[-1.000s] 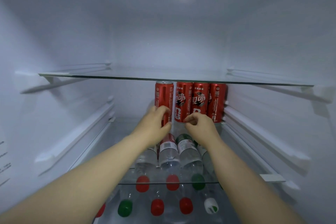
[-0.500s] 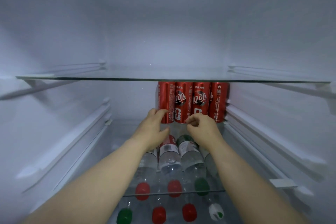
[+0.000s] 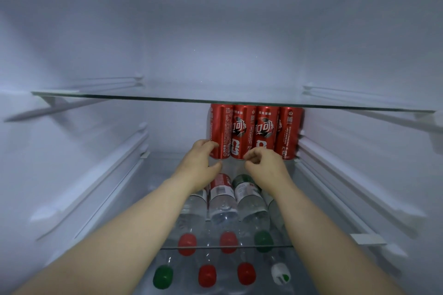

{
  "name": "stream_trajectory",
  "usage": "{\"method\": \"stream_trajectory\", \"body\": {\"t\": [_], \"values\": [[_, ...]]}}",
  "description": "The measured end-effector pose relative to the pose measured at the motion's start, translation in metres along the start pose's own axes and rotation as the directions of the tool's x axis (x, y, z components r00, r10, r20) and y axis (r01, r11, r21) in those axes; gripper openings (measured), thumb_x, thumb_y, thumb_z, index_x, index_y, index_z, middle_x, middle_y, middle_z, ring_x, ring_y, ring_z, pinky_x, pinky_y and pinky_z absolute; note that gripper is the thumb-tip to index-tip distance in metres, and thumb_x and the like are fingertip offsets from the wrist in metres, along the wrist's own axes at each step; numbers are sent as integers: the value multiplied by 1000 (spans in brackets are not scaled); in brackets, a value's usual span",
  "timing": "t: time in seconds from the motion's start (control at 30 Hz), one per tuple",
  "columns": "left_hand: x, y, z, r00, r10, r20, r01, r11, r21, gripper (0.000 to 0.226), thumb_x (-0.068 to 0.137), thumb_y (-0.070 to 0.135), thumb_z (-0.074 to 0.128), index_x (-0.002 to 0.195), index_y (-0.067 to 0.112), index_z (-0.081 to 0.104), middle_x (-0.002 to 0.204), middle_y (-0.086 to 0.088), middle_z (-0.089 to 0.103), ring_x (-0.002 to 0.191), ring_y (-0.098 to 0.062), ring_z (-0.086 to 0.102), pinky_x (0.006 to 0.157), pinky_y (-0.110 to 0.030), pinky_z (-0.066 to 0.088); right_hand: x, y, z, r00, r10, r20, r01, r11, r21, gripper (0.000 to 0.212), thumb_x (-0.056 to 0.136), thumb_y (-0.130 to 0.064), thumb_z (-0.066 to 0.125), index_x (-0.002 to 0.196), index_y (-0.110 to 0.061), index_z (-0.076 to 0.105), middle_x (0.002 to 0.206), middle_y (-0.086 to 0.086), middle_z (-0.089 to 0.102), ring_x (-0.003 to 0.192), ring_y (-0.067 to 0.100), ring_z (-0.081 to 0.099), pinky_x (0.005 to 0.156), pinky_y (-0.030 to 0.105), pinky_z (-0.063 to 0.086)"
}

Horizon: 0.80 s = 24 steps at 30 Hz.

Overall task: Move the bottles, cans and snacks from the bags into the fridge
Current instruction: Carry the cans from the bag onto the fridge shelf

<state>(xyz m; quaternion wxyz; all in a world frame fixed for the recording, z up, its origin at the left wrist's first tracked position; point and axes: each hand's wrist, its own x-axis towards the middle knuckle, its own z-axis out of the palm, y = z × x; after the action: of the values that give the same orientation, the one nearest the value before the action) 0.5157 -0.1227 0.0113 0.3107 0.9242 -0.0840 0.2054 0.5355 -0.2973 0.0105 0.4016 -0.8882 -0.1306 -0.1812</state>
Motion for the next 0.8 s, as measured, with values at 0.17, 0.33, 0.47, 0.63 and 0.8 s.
{"method": "stream_trajectory", "body": {"t": [0.17, 0.33, 0.47, 0.63, 0.8], "values": [[-15, 18, -14, 997, -78, -21, 77, 996, -53, 34, 87, 19, 60, 121, 17, 59, 121, 1, 62, 103, -14, 58, 92, -31, 50, -1, -4, 0, 1000, -7, 19, 8, 1000, -19, 20, 87, -14, 58, 104, -16, 66, 91, -6, 64, 87, 10, 60, 73, 21, 45], [-50, 41, -30, 996, -38, -75, 31, 995, -93, 32, 85, 22, 62, 117, 18, 61, 113, 5, 64, 98, -12, 60, 90, -32, 51, -18, -17, -19, 996, -4, 91, 12, 996, -92, 27, 87, -18, 61, 113, -17, 64, 106, -3, 64, 95, 11, 58, 78, 22, 45], [-81, 58, -44, 998, 38, -56, -45, 991, -125, 31, 86, 26, 63, 116, 22, 60, 113, 7, 63, 100, -10, 59, 91, -33, 51, -51, -41, -48, 989, -8, 149, 45, 969, -244, 32, 87, -23, 63, 118, -20, 61, 111, -4, 64, 96, 10, 59, 83, 28, 53], [-112, 77, -60, 989, 141, -38, -145, 980, -136, 35, 88, 30, 62, 122, 26, 56, 120, 11, 60, 109, -7, 56, 94, -29, 48, -119, -76, -97, 992, -44, 117, 87, 916, -392, 28, 90, -26, 61, 118, -22, 61, 106, -7, 63, 94, 8, 59, 85, 28, 53], [-150, 103, -68, 961, 276, -22, -275, 942, -192, 34, 87, 33, 63, 120, 30, 58, 116, 15, 61, 103, -3, 58, 92, -30, 51, -204, -94, -140, 1000, -9, 22, 20, 844, -535, 32, 90, -31, 59, 122, -29, 58, 113, -14, 61, 100, 6, 58, 89, 28, 50]]}}
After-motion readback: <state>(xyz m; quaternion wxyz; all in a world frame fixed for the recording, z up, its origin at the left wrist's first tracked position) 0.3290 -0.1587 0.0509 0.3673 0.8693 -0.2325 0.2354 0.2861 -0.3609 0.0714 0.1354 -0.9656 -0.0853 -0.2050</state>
